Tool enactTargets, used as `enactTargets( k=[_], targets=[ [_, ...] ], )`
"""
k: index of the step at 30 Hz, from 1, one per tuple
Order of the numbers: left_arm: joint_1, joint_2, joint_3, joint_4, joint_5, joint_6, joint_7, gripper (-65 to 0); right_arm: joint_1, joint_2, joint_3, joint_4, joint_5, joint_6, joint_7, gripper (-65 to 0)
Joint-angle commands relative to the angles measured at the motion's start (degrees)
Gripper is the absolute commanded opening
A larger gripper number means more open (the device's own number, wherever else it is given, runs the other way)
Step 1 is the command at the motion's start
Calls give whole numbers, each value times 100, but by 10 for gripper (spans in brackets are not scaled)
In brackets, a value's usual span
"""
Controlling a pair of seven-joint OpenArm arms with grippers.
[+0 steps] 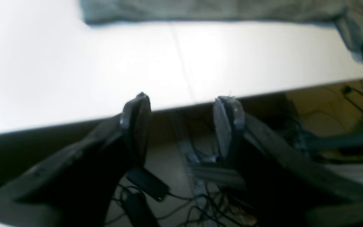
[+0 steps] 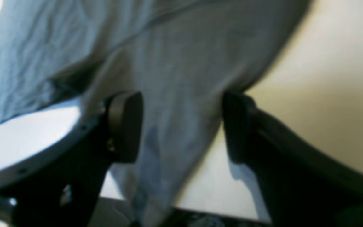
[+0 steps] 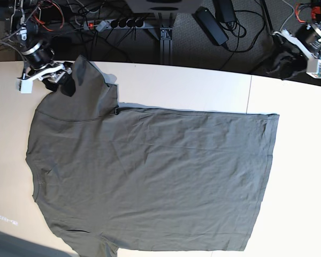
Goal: Fold the T-shirt properly
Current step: 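Grasp the shirt's shoulder and hem corners with both grippers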
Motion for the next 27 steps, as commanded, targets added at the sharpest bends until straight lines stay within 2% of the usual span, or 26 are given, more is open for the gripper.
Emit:
enactTargets(
  k=[1,4,9,13,16,21,27],
  targets=[
    [-68,-151,-120,85,-197,-97,13,-294,-68,-72,-79,-11,-133,313,-291,-246],
    [-378,-382,-181,83,-527,-97,415,-293,-68,-313,-122,-11,-144,313,-289,-246],
    [-1049,-546,35,-105,-516,-97,640,-273,-68,-516,-125,-11,-243,313,-275,-246],
    [-1635,-546,358,-708,-420,-13,636,-256,-68,-525,-125,-11,-382,310,-264,-246],
    [-2201,-522,647,-1394,-221,181,632,-256,-70,-525,-125,-11,-402,310,-192,-247],
    [-2986,-516,960,-2441,-337,192,756,-256,-70,-525,-125,-11,-466,310,-144,-247],
    [-3392,-511,1279,-2905,-520,190,876,-256,-70,-525,-122,-11,-535,310,76,-247]
  ],
)
